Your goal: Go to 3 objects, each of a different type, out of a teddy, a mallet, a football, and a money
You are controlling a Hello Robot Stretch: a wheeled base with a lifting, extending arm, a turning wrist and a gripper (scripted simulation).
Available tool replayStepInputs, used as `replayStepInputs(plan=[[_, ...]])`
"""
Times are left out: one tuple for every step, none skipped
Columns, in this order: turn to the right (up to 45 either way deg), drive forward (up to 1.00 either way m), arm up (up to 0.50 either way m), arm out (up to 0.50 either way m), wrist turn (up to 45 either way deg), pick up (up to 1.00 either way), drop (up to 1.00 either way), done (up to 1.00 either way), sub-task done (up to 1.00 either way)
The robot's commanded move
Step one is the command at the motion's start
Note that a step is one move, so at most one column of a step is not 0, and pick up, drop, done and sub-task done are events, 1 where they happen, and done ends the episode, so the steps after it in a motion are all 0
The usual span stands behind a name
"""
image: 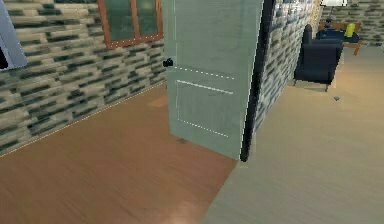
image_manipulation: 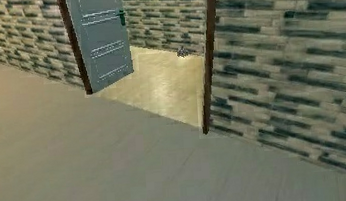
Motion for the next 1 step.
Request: replayStepInputs(plan=[[-27.0, 0.00, 0.00, 0.00, 0.0, 0.00, 0.00, 0.00, 0.00]])
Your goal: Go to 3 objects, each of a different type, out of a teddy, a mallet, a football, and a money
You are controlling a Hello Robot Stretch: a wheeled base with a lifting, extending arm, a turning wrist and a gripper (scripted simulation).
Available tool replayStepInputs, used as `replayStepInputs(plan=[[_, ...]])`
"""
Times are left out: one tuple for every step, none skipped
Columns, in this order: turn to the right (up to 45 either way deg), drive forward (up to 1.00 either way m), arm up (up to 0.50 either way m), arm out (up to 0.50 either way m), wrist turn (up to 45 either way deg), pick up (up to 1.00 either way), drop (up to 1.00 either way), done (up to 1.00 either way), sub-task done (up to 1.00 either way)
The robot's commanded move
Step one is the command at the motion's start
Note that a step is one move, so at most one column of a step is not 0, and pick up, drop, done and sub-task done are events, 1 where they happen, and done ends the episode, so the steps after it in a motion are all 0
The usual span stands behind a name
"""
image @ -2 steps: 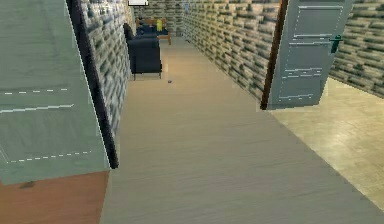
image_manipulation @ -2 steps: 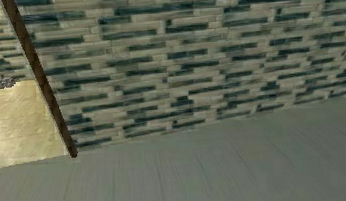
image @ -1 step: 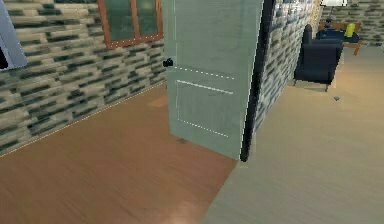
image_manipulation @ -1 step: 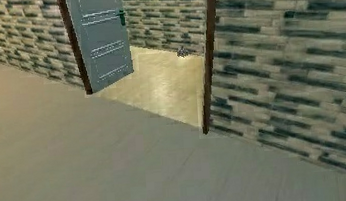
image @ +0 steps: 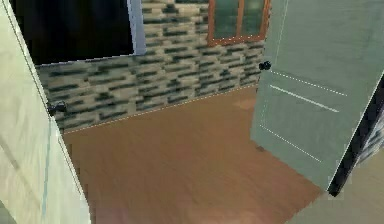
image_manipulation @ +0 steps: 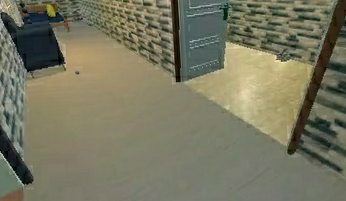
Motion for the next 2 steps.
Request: replayStepInputs(plan=[[0.0, 1.00, 0.00, 0.00, 0.0, 0.00, 0.00, 0.00, 0.00], [-3.0, 0.00, 0.00, 0.00, 0.0, 0.00, 0.00, 0.00, 0.00]])
